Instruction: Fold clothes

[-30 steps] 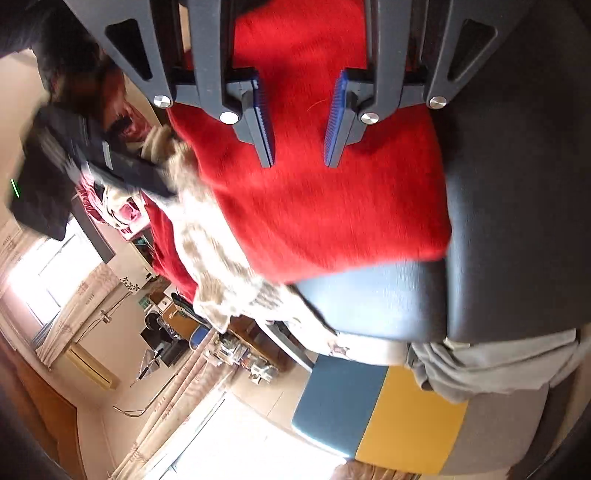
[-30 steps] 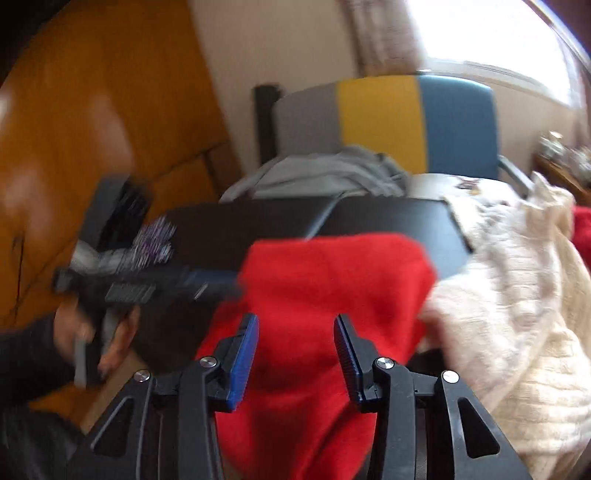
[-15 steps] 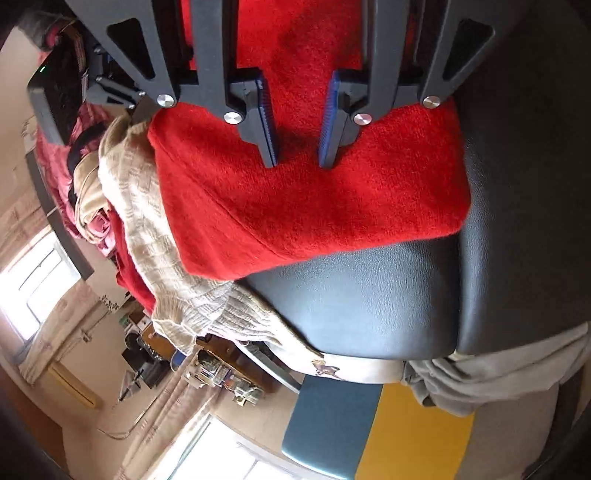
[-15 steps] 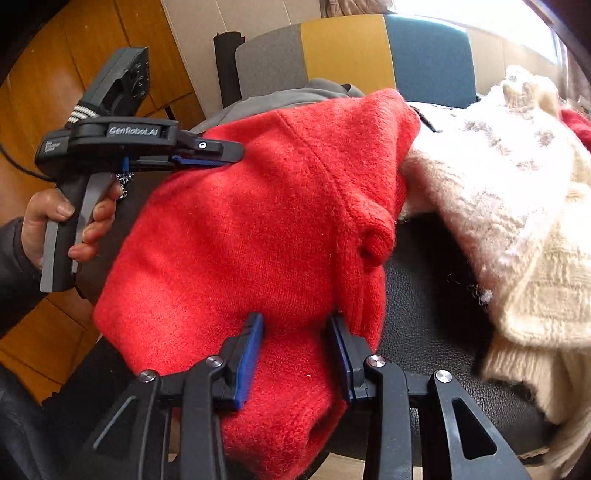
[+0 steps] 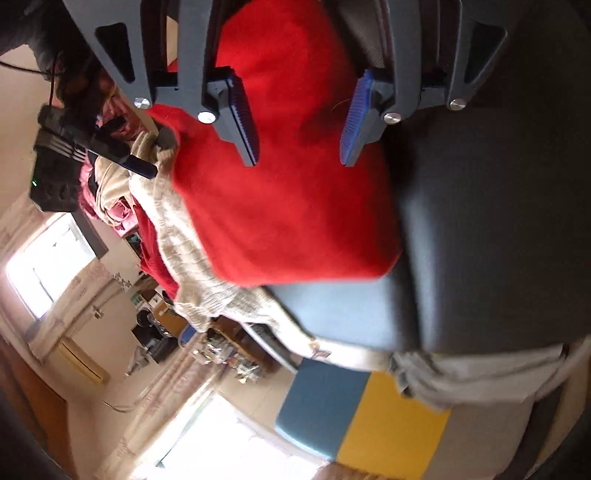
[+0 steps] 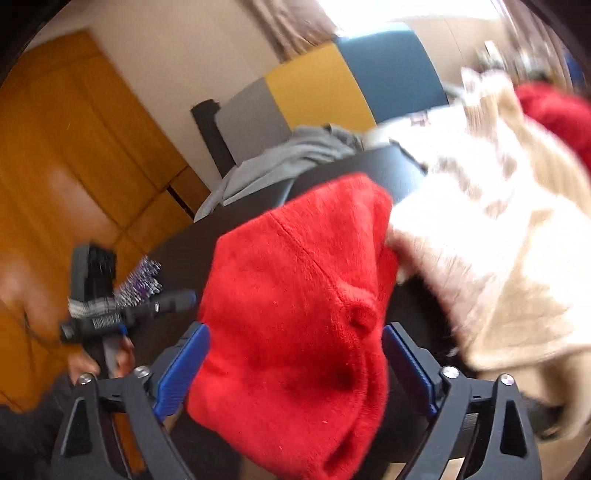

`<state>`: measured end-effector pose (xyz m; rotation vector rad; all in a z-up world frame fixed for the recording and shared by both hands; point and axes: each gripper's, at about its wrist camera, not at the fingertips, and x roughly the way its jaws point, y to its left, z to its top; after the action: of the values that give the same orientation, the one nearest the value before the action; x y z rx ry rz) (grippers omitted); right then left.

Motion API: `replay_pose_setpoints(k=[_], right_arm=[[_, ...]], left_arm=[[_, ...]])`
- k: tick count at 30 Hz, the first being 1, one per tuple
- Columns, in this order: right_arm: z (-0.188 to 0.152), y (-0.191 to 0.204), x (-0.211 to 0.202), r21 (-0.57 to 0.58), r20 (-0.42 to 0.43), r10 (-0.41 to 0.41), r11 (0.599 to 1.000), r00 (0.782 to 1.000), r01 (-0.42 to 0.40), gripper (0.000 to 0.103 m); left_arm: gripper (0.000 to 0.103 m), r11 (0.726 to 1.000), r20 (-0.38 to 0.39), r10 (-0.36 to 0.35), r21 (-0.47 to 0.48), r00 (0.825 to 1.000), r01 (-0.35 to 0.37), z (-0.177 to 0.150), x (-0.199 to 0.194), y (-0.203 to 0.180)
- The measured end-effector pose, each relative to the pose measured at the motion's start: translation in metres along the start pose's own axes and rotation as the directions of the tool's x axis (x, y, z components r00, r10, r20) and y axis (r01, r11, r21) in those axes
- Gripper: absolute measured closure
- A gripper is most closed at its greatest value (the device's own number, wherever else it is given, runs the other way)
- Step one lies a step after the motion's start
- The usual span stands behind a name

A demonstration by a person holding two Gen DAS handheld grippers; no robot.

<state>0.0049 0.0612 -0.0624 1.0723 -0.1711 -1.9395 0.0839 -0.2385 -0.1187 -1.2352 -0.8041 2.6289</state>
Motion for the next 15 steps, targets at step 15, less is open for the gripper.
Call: replay_pose_setpoints(k=[15], right_arm=[[0.006, -0.033, 0.091, 0.111, -0.089, -0.011, 0.994, 0.996, 0.02, 0.007]], left_arm=[[0.038, 0.989, -0.022, -0.124, -0.086, 0.992, 0.121, 0.032, 0.054, 0.038]])
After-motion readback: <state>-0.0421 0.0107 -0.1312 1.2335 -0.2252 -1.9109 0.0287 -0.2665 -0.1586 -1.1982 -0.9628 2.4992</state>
